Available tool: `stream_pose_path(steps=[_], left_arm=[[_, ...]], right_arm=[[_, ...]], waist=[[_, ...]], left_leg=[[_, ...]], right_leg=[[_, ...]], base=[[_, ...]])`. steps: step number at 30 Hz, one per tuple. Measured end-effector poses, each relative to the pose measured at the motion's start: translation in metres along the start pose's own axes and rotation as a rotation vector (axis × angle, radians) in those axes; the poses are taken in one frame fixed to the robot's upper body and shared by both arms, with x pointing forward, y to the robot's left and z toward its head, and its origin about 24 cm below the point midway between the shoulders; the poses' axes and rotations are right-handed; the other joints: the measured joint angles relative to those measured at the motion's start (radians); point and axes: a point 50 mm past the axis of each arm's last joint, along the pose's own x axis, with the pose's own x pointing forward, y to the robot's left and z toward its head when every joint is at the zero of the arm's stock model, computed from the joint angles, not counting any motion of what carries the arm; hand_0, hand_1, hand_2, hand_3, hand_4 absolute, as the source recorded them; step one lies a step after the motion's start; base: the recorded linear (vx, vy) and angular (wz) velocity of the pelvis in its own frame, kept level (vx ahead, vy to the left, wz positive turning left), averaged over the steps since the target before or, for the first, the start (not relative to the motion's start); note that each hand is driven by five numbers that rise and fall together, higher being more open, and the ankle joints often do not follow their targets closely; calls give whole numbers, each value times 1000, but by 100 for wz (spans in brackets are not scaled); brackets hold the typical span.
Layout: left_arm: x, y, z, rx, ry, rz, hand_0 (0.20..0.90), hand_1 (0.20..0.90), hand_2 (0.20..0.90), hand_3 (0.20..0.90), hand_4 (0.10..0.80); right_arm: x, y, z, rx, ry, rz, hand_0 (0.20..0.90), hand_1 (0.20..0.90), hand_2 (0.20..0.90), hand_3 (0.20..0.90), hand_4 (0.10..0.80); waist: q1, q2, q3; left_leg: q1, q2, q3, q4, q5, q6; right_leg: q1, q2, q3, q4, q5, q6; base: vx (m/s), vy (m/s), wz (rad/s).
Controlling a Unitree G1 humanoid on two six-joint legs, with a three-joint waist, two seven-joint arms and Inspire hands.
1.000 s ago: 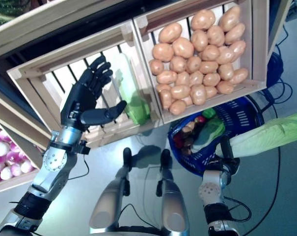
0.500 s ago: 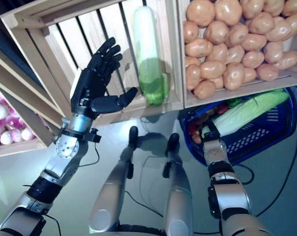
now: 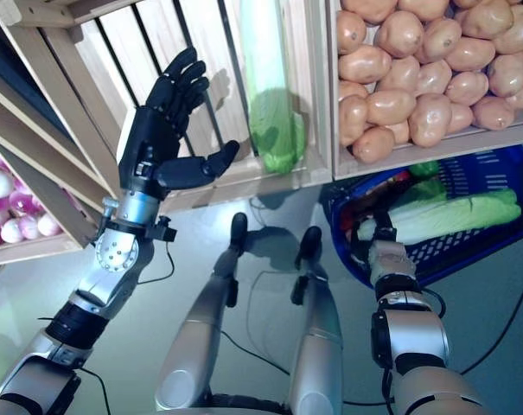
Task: Put vegetables into the basket
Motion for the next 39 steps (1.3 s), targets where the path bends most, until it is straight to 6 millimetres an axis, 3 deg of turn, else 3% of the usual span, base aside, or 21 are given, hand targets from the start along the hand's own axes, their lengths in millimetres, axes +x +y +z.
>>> stream_pose_path(steps=[1, 2, 3, 10, 14, 17, 21, 25, 31, 39], left_arm=[[0, 1, 1, 21, -3, -2, 900, 900, 900, 900, 800], [0, 3, 1, 44, -5, -7, 900, 900, 900, 900, 800], [-1, 4, 1, 65, -6, -13, 900, 900, 900, 900, 800], [-3, 18, 8, 384, -63, -44, 900, 900, 900, 900, 800], [-2, 34, 18, 756, -131, -154, 900, 900, 900, 900, 800], [10, 51, 28, 1057, -170, -212, 900, 900, 900, 900, 800], [27, 80, 37, 1365, -138, -191, 900, 900, 900, 900, 800], [35, 91, 39, 1596, -170, -194, 900, 900, 900, 900, 800], [40, 69, 30, 1792, -363, -364, 900, 900, 900, 900, 800], [61, 44, 27, 1921, -584, -568, 900, 900, 900, 900, 800]], right_arm=[[0, 0, 2, 27, -6, -7, 300, 300, 300, 300, 400], [-1, 0, 3, 57, -8, -14, 502, 502, 502, 502, 535], [-1, -1, 4, 69, -17, -18, 900, 900, 900, 900, 800], [-2, -2, 16, 49, -72, -24, 900, 900, 900, 900, 800], [-4, 0, 30, -6, -137, -13, 900, 900, 900, 900, 800], [-6, 2, 44, -14, -175, -6, 900, 900, 900, 900, 800], [-8, 3, 52, -88, -228, 22, 900, 900, 900, 900, 800], [-6, -7, 57, -148, -249, 11, 900, 900, 900, 900, 800], [-2, -15, 59, -209, -246, 1, 900, 900, 900, 900, 800], [-1, -4, 52, -241, -207, 24, 900, 900, 900, 900, 800]], waist=[[-1, 0, 0], [0, 0, 0], [-1, 0, 0], [-2, 5, 3], [0, 8, 4], [-4, 9, 4], [-27, 12, 4], [-49, 15, 4], [-71, 15, 4], [-84, 15, 4]], left_leg=[[-1, 0, 1, 1, 0, 0], [-2, 0, 2, 1, 0, 0], [-2, 0, 3, 1, 0, 0], [-1, 1, 9, 3, 0, 0], [4, 1, 25, 6, -2, 2], [12, 0, 33, 8, -2, 2], [20, 1, 53, 12, -3, 3], [20, 6, 55, 11, -4, 1], [18, 9, 58, 10, -6, -2], [10, 9, 61, 11, -5, -1]], right_leg=[[-2, 0, 1, 1, 0, 0], [-4, 0, 3, 2, 0, 0], [-5, 0, 4, 2, 0, 0], [-6, 1, 8, 2, 1, 0], [-5, 1, 17, 4, 2, 1], [-3, 0, 29, 8, 4, 2], [-4, 0, 43, 17, 5, 2], [-6, 3, 43, 17, 5, 0], [-10, 5, 44, 17, 5, -2], [-19, 6, 46, 17, 5, -2]], base=[[0, 0, 0], [11, 20, -3], [32, 23, -3], [9, 20, -1], [24, 59, -6], [10, 102, -6], [-1, 51, -9], [-4, 7, -3], [0, 0, -1], [0, 0, 0]])
